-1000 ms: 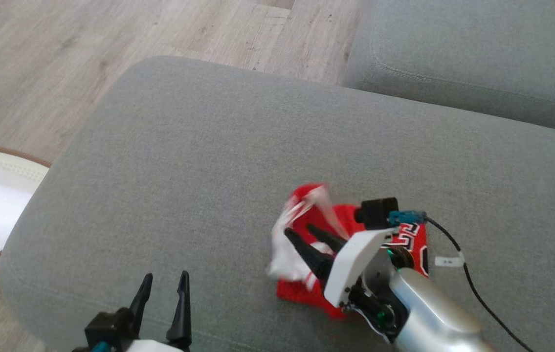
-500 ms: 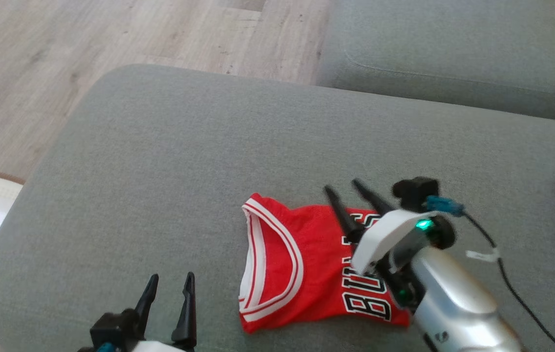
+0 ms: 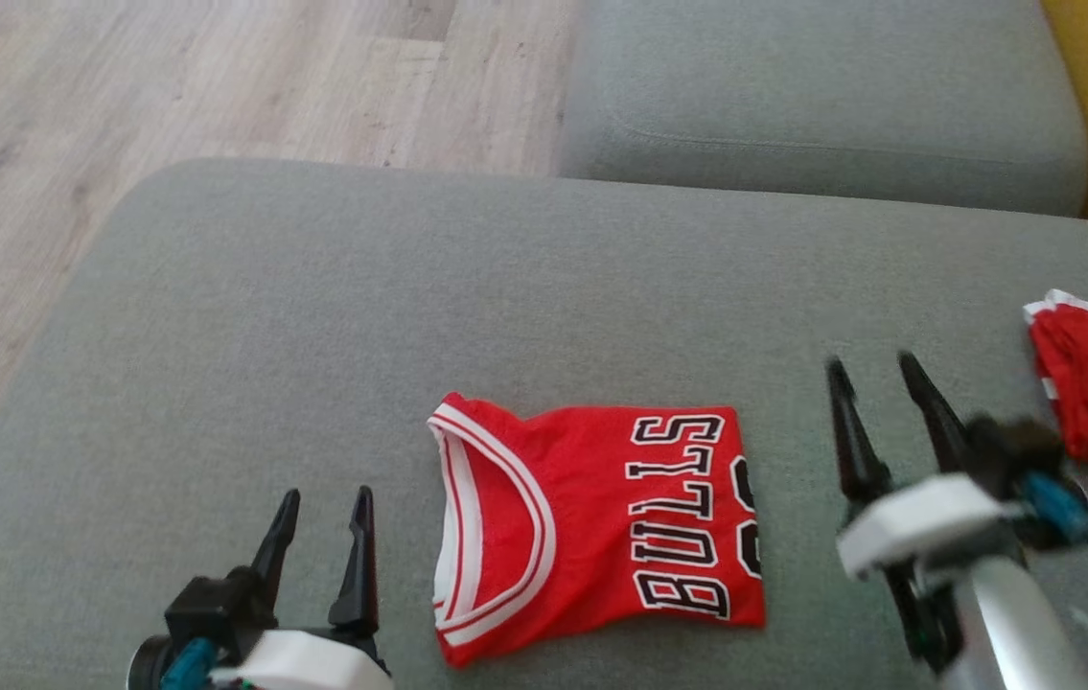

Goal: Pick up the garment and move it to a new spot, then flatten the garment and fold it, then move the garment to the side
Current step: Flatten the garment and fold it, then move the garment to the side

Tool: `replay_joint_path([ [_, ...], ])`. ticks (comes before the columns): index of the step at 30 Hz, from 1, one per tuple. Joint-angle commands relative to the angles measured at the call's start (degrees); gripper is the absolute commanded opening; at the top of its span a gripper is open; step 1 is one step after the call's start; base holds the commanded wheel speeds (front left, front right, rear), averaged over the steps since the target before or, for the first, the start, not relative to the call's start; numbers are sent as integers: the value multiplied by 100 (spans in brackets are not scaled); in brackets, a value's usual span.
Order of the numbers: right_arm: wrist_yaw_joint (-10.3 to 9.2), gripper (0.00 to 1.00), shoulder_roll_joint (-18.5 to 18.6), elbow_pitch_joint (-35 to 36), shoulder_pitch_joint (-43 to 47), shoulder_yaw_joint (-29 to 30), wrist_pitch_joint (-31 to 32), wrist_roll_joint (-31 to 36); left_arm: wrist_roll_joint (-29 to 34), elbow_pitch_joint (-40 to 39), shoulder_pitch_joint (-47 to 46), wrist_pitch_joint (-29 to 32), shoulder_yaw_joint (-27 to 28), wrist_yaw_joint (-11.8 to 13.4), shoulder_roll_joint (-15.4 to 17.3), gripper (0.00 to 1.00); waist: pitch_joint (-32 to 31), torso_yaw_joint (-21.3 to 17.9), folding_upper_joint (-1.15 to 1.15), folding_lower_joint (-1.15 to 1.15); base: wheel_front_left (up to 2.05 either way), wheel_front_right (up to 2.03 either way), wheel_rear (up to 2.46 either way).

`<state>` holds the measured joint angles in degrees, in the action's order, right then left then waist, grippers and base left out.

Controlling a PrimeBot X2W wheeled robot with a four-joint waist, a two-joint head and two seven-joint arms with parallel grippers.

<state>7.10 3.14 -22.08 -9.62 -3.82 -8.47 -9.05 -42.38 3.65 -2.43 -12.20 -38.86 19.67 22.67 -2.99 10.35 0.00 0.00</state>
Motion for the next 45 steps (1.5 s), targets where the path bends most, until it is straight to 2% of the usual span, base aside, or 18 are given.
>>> replay_joint_path([
  [1,39,100,-26,445,59,-4,17,87,6,-106,-225,-89,291,43,39,100,-42,-58,0,0,0,0,0],
  [9,39,100,-26,1358,1141,402,146,112,-38,-36,232,-232,581,64,54,100,-148,-172,0,0,0,0,0],
  [18,39,100,-26,1587,1625,261,169,93,20,73,527,-260,658,-1,125,100,-194,-222,0,0,0,0,0],
  [36,39,100,-26,1485,1757,91,265,61,50,133,454,-257,611,-54,127,100,-174,-191,0,0,0,0,0],
  [45,39,100,-26,1250,1253,59,924,172,84,154,328,-244,578,-68,95,100,-89,122,0,0,0,0,0],
])
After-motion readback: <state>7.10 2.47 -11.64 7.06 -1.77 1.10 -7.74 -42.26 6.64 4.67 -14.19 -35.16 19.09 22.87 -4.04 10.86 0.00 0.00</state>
